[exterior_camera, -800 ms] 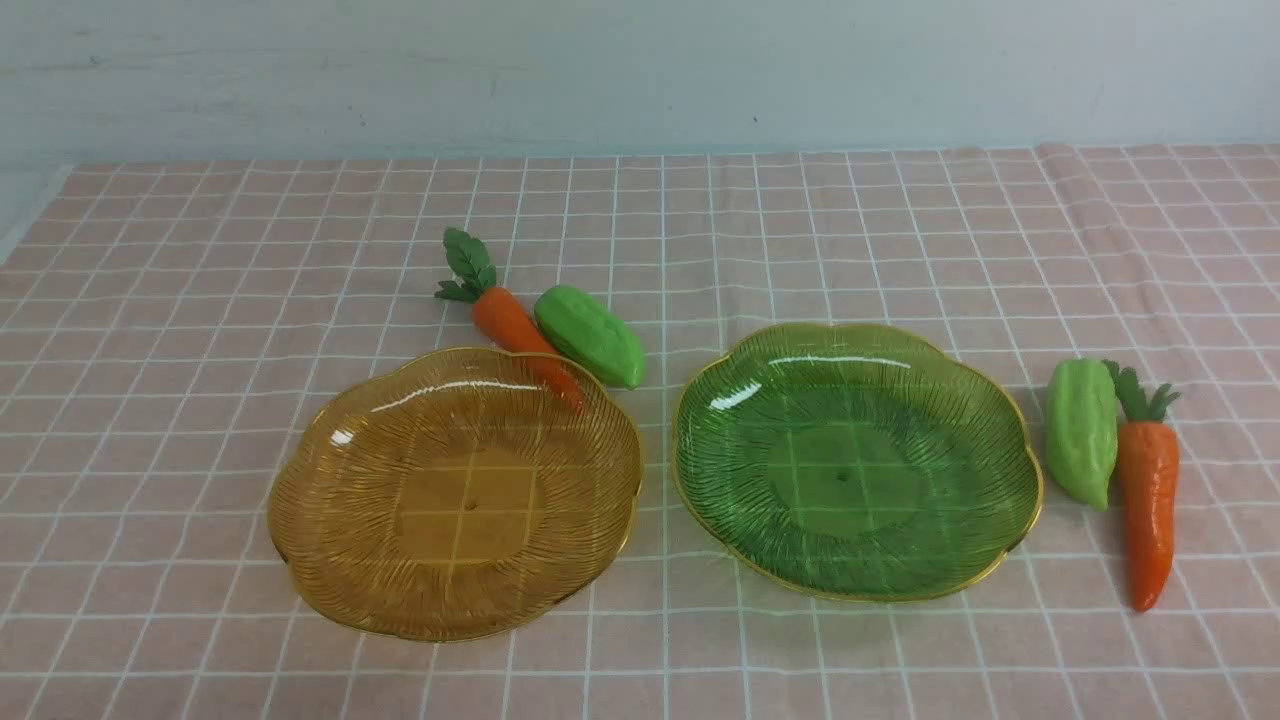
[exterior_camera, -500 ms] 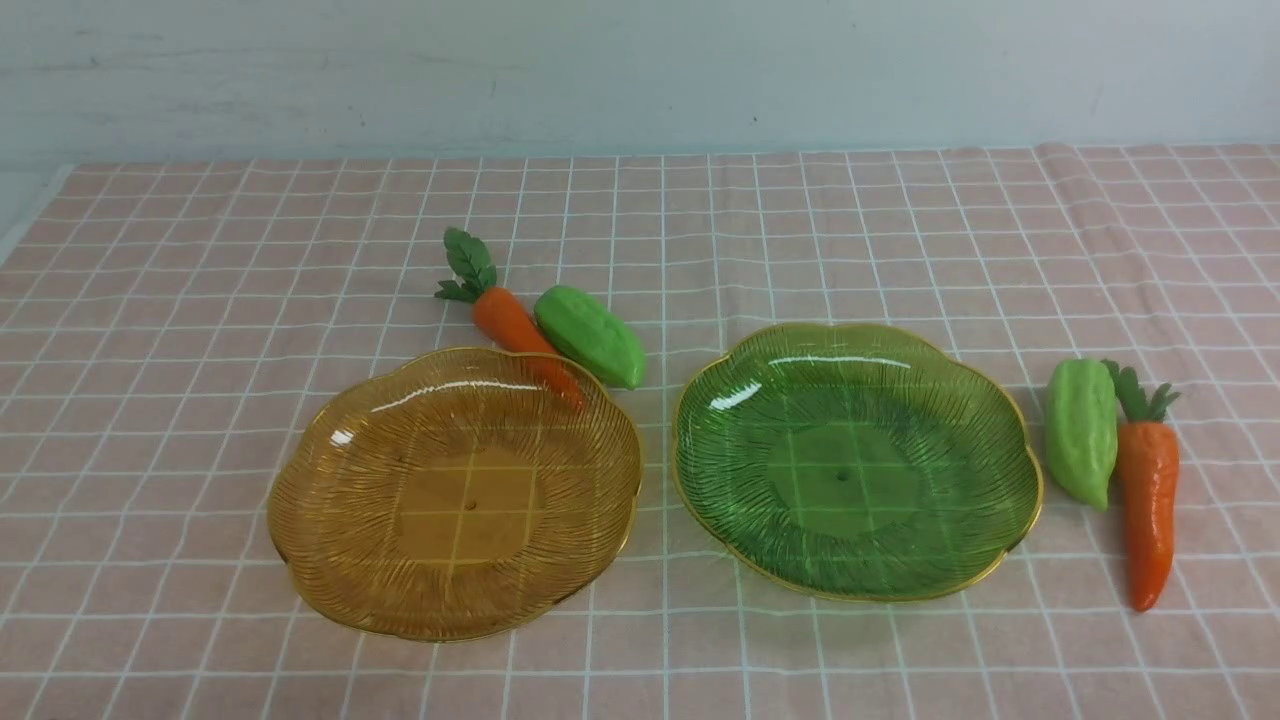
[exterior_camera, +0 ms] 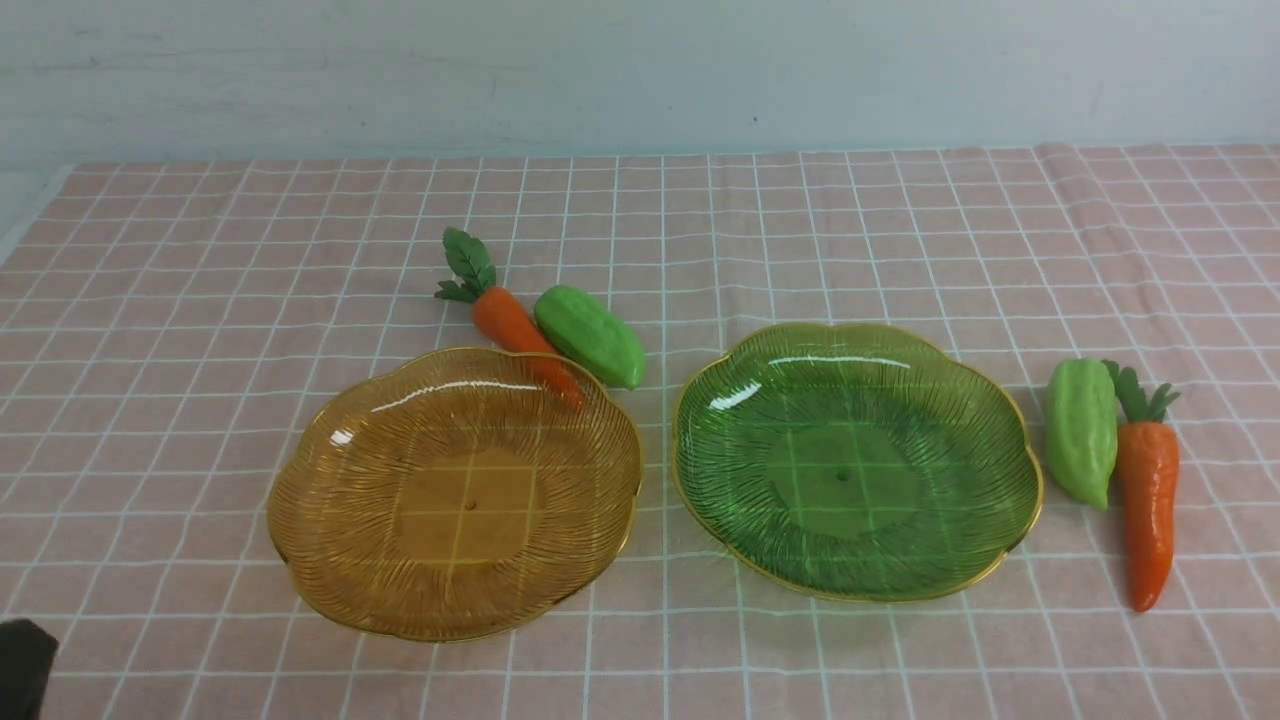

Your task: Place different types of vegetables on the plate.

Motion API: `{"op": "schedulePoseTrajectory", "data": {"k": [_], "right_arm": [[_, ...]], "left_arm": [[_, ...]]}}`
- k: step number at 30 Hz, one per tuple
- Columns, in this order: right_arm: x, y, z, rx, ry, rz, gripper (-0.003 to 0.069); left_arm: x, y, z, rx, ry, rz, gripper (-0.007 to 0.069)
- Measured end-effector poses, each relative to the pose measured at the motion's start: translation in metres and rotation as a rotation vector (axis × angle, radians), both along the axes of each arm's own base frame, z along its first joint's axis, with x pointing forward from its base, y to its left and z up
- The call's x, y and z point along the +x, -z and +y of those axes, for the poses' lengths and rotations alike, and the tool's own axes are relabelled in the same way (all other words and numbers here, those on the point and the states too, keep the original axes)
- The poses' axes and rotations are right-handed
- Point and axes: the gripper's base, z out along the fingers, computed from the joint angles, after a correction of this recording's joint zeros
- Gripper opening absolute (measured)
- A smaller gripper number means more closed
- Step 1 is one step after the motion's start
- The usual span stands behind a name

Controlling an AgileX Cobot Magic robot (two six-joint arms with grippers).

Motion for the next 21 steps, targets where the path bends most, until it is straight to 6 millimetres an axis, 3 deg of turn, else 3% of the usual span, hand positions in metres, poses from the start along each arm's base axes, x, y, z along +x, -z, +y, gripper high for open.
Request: {"op": "schedulePoseTrajectory", "data": {"k": [7, 8, 10, 13, 15, 18, 21], "right_arm": [[0.000, 0.000, -0.001, -0.031, 0.002, -0.001, -0.0015], [0.000, -0.001, -0.001, -0.028, 0.002, -0.008, -0.0015], [0.001, -0.004, 0.001, 0.024, -0.003, -0.056, -0.0015], [0.002, -0.013, 0.002, 0.179, 0.001, -0.156, -0.0015], [0.002, -0.021, 0.002, 0.358, 0.014, -0.244, -0.0015], [0.002, -0.026, 0.001, 0.568, 0.036, -0.307, -0.0015], [0.002, -0.027, 0.000, 0.704, 0.052, -0.327, -0.0015]], "left_arm": [[-0.012, -0.026, 0.012, -0.076, -0.110, -0.284, -0.0003], [-0.014, -0.034, 0.012, -0.083, -0.109, -0.309, -0.0003], [-0.023, -0.071, 0.009, -0.079, -0.067, -0.342, -0.0003], [-0.022, -0.116, -0.003, 0.034, 0.030, -0.183, -0.0003], [-0.009, -0.136, -0.012, 0.138, 0.109, 0.011, -0.0003], [0.025, -0.146, -0.025, 0.256, 0.249, 0.357, -0.0003], [0.069, -0.137, -0.033, 0.314, 0.382, 0.713, -0.0003]]}}
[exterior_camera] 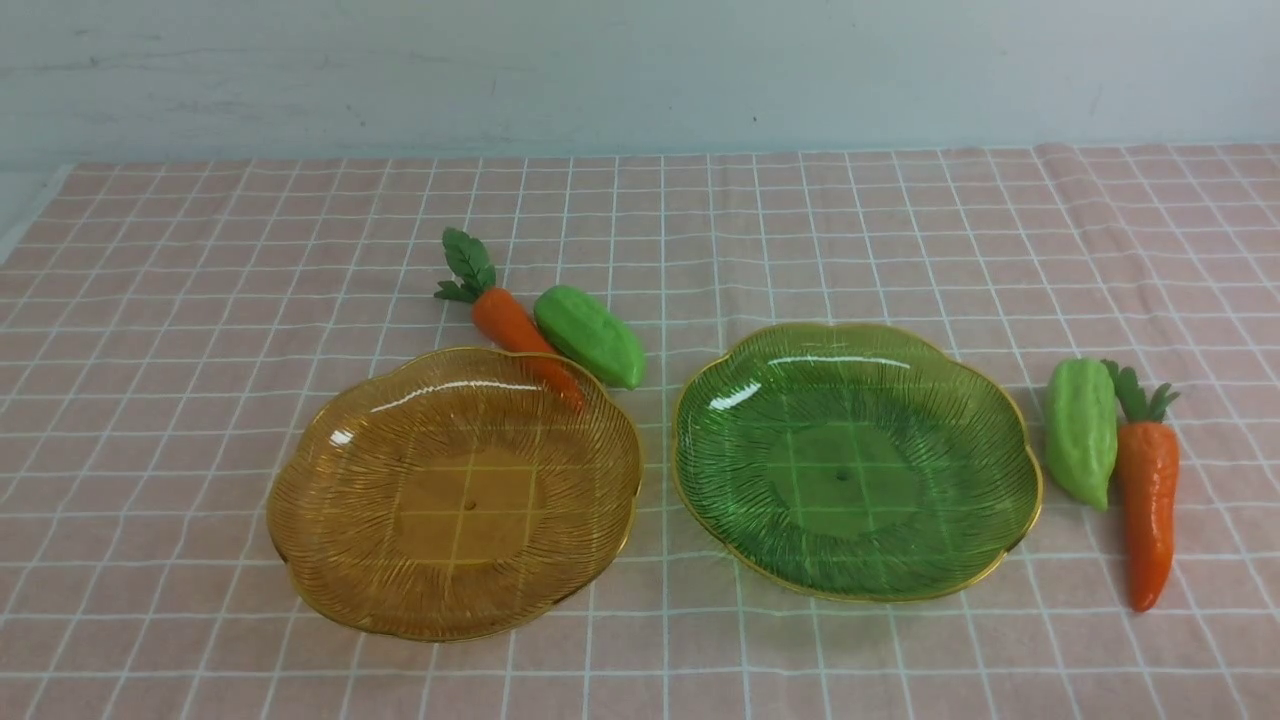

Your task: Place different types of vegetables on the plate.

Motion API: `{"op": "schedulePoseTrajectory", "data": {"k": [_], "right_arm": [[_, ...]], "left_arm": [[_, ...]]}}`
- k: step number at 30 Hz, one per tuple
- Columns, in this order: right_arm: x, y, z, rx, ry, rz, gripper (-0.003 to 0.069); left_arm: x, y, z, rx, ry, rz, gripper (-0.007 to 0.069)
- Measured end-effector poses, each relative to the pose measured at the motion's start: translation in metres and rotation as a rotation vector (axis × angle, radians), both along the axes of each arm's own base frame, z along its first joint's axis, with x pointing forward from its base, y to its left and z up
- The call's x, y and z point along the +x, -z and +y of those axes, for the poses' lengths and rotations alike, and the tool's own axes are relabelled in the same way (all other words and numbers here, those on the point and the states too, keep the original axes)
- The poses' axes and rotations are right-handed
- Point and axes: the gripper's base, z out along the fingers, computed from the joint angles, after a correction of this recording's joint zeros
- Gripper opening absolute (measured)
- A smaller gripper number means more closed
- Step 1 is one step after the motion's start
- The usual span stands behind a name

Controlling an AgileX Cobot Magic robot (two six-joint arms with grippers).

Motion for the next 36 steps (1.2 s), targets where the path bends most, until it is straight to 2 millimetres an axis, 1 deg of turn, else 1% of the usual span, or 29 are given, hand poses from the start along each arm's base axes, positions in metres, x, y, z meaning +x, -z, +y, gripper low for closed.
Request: {"op": "schedulePoseTrajectory", "data": {"k": [2, 6, 7, 8, 9, 10, 11, 12, 13, 16, 17, 20, 23, 26, 28, 31, 33, 35, 36], "right_arm": [[0.000, 0.000, 0.000, 0.007, 0.004, -0.005, -0.0015], [-0.001, -0.004, 0.000, 0.053, -0.007, -0.011, -0.0015], [-0.002, -0.009, 0.003, 0.044, -0.033, 0.000, -0.0015], [-0.003, -0.017, 0.006, 0.019, -0.071, 0.019, -0.0015], [-0.006, -0.031, 0.011, -0.032, -0.115, 0.043, -0.0015], [-0.006, -0.041, 0.014, -0.082, -0.146, 0.078, -0.0015], [-0.005, -0.051, 0.017, -0.119, -0.178, 0.128, -0.0015], [-0.003, -0.060, 0.018, -0.174, -0.204, 0.193, -0.0015], [0.003, -0.071, 0.020, -0.231, -0.243, 0.295, -0.0015], [0.020, -0.101, 0.018, -0.389, -0.298, 0.539, -0.0015], [0.024, -0.111, 0.017, -0.427, -0.308, 0.587, -0.0015], [0.032, -0.126, 0.013, -0.498, -0.301, 0.643, -0.0015], [0.034, -0.128, 0.013, -0.511, -0.298, 0.651, -0.0015], [0.034, -0.128, 0.012, -0.514, -0.298, 0.654, -0.0015], [0.034, -0.128, 0.012, -0.515, -0.299, 0.654, -0.0014], [0.034, -0.128, 0.012, -0.516, -0.299, 0.654, -0.0014], [0.034, -0.128, 0.012, -0.516, -0.299, 0.654, -0.0014], [0.034, -0.128, 0.012, -0.516, -0.299, 0.654, -0.0014], [0.034, -0.128, 0.012, -0.516, -0.299, 0.655, -0.0014]], "left_arm": [[0.040, 0.009, -0.002, 0.045, 0.030, 0.184, -0.0003], [0.102, 0.021, -0.004, 0.082, 0.050, 0.325, -0.0004], [0.132, 0.026, -0.005, 0.097, 0.063, 0.365, -0.0003], [0.151, 0.030, -0.007, 0.106, 0.075, 0.389, -0.0003], [0.166, 0.034, -0.010, 0.117, 0.091, 0.415, -0.0003], [0.186, 0.039, -0.015, 0.136, 0.112, 0.442, -0.0003], [0.196, 0.042, -0.019, 0.151, 0.129, 0.458, -0.0003], [0.207, 0.045, -0.025, 0.167, 0.148, 0.468, -0.0003], [0.219, 0.048, -0.031, 0.183, 0.163, 0.477, -0.0003], [0.270, 0.061, -0.054, 0.210, 0.176, 0.515, -0.0003], [0.279, 0.063, -0.057, 0.216, 0.173, 0.520, -0.0003], [0.308, 0.070, -0.061, 0.216, 0.145, 0.521, -0.0003], [0.336, 0.083, -0.066, 0.206, 0.134, 0.519, -0.0003], [0.354, 0.097, -0.070, 0.209, 0.142, 0.535, -0.0001], [0.367, 0.109, -0.072, 0.221, 0.142, 0.531, 0.0022], [0.378, 0.122, -0.073, 0.228, 0.132, 0.501, 0.0094], [0.385, 0.135, -0.074, 0.228, 0.125, 0.491, 0.0186], [0.392, 0.154, -0.074, 0.223, 0.101, 0.491, 0.0321], [0.395, 0.162, -0.074, 0.220, 0.084, 0.495, 0.0365]]}}
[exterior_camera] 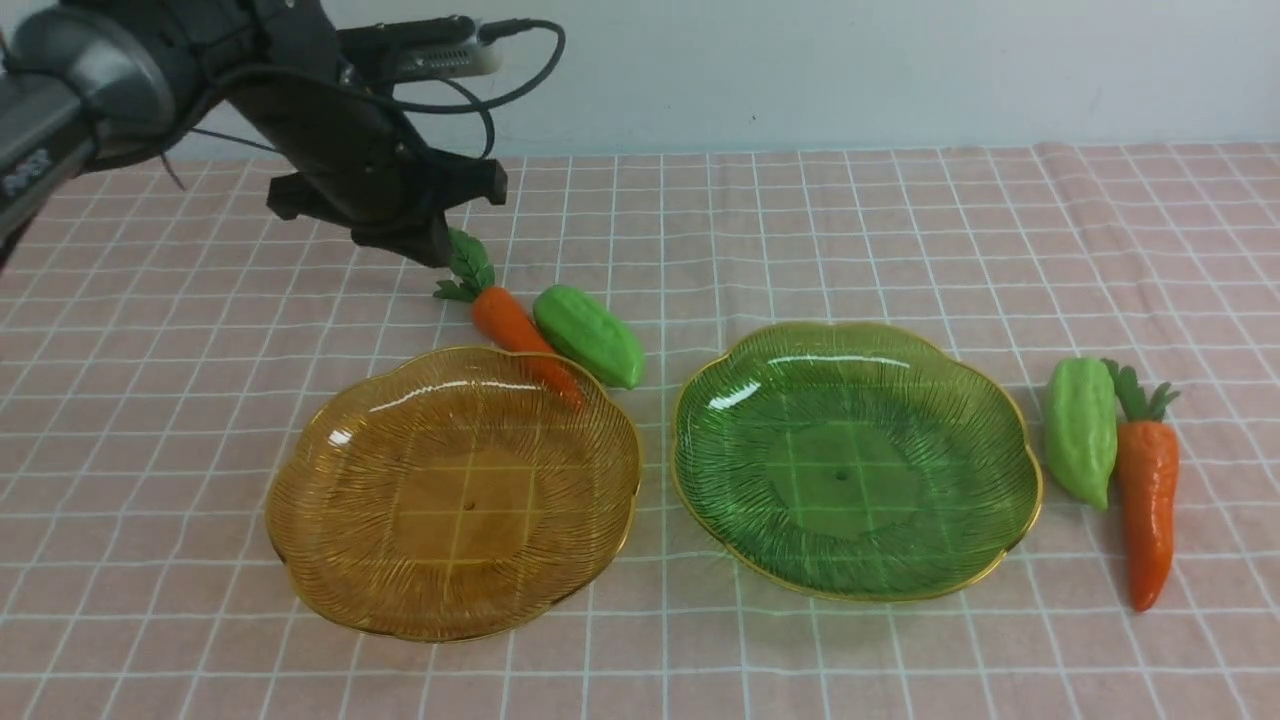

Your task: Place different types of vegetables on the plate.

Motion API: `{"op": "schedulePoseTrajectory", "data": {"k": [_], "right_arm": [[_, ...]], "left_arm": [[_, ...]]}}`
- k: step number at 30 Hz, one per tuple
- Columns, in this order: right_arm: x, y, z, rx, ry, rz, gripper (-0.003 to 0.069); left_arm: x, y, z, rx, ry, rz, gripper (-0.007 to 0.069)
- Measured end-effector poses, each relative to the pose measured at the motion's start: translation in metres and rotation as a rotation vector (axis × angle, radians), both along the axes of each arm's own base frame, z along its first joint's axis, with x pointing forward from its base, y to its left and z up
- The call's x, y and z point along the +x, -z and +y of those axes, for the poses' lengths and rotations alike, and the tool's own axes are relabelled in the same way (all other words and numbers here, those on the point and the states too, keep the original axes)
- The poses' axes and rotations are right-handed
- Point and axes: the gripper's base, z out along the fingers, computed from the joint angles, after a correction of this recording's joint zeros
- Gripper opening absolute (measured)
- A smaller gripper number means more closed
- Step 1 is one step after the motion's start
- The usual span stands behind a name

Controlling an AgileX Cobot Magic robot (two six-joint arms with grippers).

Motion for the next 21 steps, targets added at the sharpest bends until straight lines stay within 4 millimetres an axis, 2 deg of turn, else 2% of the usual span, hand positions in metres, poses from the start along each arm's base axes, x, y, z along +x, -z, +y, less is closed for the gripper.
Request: {"op": "schedulePoseTrajectory", "data": {"k": [2, 4, 9, 12, 16, 21], "right_arm": [[0.000, 0.000, 0.000, 0.000, -0.001, 0.004, -0.0014], [0.000, 0.001, 0.000, 0.000, -0.001, 0.008, -0.0014], [-0.001, 0.001, 0.000, 0.000, -0.002, 0.012, -0.0014], [-0.001, 0.001, 0.000, -0.001, -0.002, 0.013, -0.0014], [-0.001, 0.001, 0.000, -0.002, -0.002, 0.013, -0.0014], [-0.001, 0.001, 0.000, -0.002, -0.002, 0.015, -0.0014]], "left_arm": [[0.005, 0.016, 0.001, 0.001, -0.046, 0.008, 0.0464], [0.007, 0.023, 0.001, -0.014, -0.077, 0.009, 0.0521], [0.009, 0.036, -0.002, -0.062, -0.105, 0.036, 0.0556], [0.009, 0.041, -0.003, -0.068, -0.110, 0.049, 0.0548], [0.009, 0.041, -0.003, -0.085, -0.133, 0.055, 0.0489], [0.010, 0.041, -0.003, -0.107, -0.169, 0.058, 0.0351]]}}
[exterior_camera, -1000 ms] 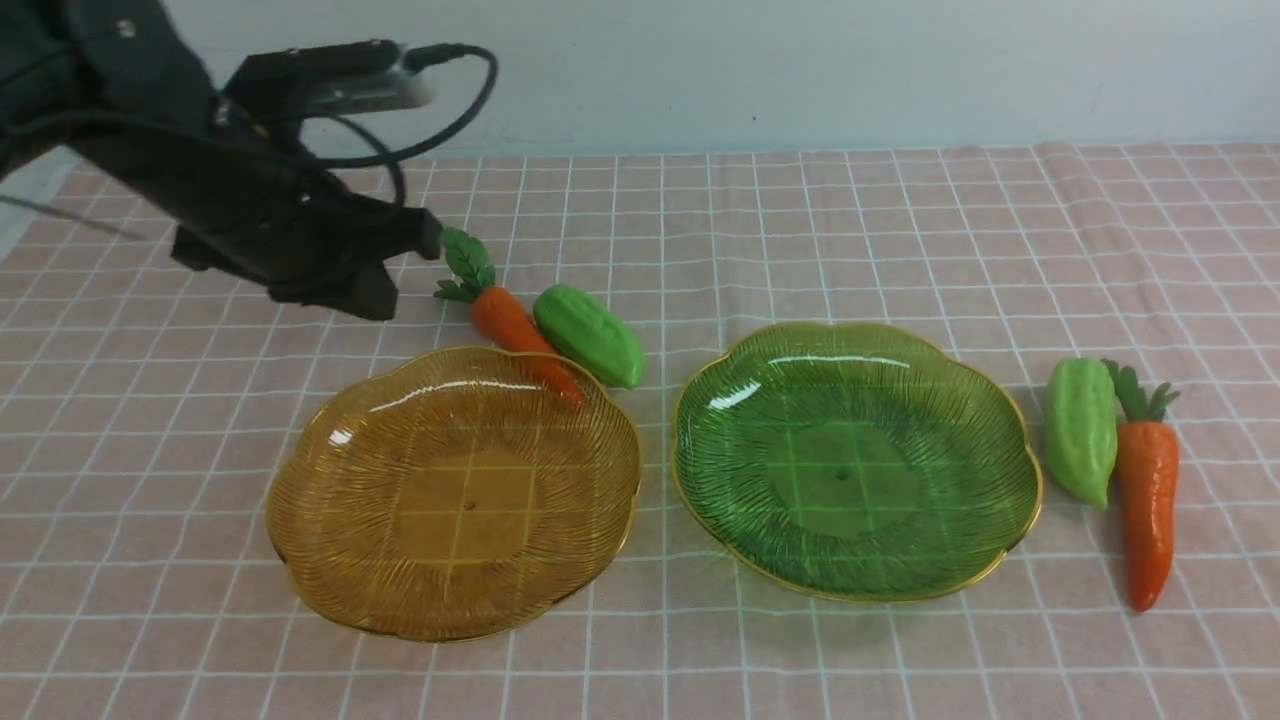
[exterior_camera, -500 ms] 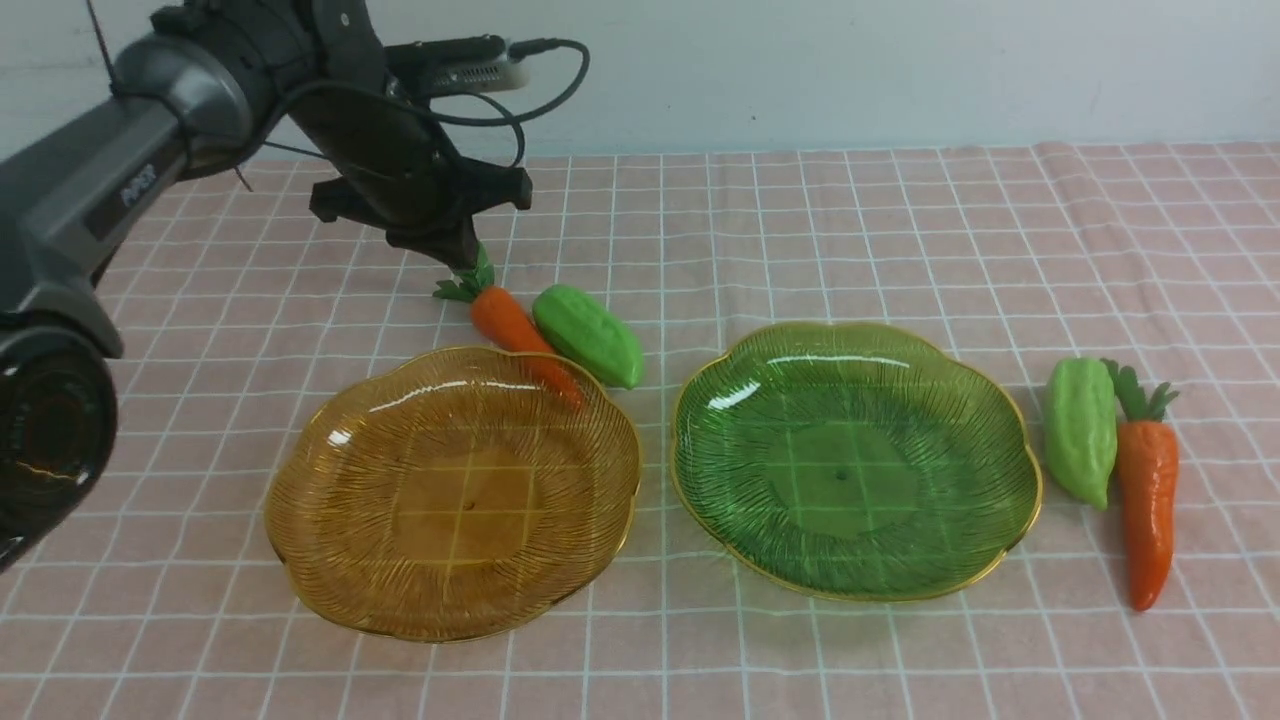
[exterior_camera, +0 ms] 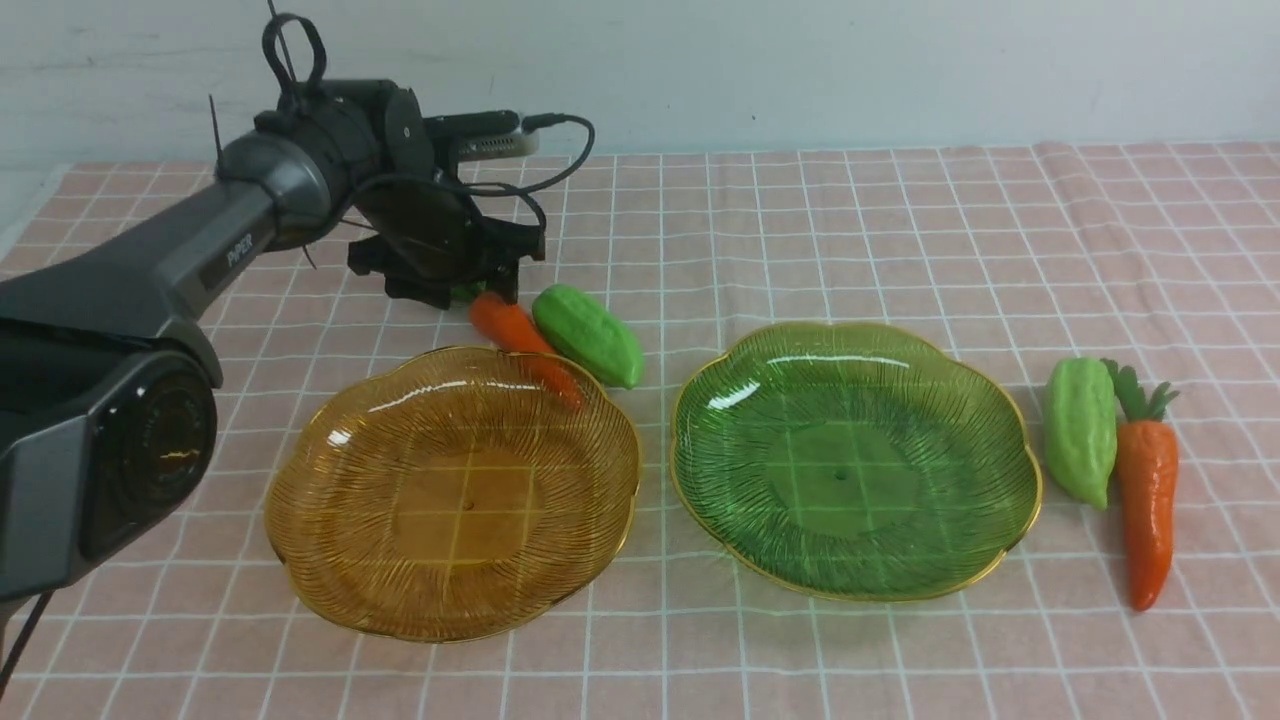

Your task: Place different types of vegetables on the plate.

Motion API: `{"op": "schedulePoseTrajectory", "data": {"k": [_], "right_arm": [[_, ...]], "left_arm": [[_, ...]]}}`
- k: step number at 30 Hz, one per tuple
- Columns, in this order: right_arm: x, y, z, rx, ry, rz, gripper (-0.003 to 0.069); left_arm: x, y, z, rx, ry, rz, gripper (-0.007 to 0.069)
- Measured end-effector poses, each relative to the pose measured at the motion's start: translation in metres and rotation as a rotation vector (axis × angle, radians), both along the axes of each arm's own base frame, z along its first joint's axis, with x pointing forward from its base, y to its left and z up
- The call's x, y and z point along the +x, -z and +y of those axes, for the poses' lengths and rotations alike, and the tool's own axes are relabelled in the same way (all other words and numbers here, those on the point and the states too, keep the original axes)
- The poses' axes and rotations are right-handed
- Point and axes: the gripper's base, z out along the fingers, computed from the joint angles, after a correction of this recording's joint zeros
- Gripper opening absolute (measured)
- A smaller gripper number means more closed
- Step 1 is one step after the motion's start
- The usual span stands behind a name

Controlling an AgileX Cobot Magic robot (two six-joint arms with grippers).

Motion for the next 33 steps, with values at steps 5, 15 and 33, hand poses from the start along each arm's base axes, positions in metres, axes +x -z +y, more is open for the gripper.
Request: {"op": "schedulePoseTrajectory", "data": {"k": [5, 15, 33], "right_arm": [[-0.001, 0.001, 0.000, 0.000, -0.002, 0.011, -0.0014], [-0.003, 0.004, 0.001, -0.001, -0.008, 0.049, -0.0014], [0.079, -0.006, -0.022, -0.148, 0.150, 0.290, -0.0013]], "left_arm": [[0.003, -0.002, -0.001, -0.032, -0.033, -0.032, 0.0263], [0.006, -0.068, 0.008, -0.096, -0.071, -0.250, 0.0251], [-0.078, -0.180, 0.026, 0.118, 0.375, -0.075, 0.0248]]}}
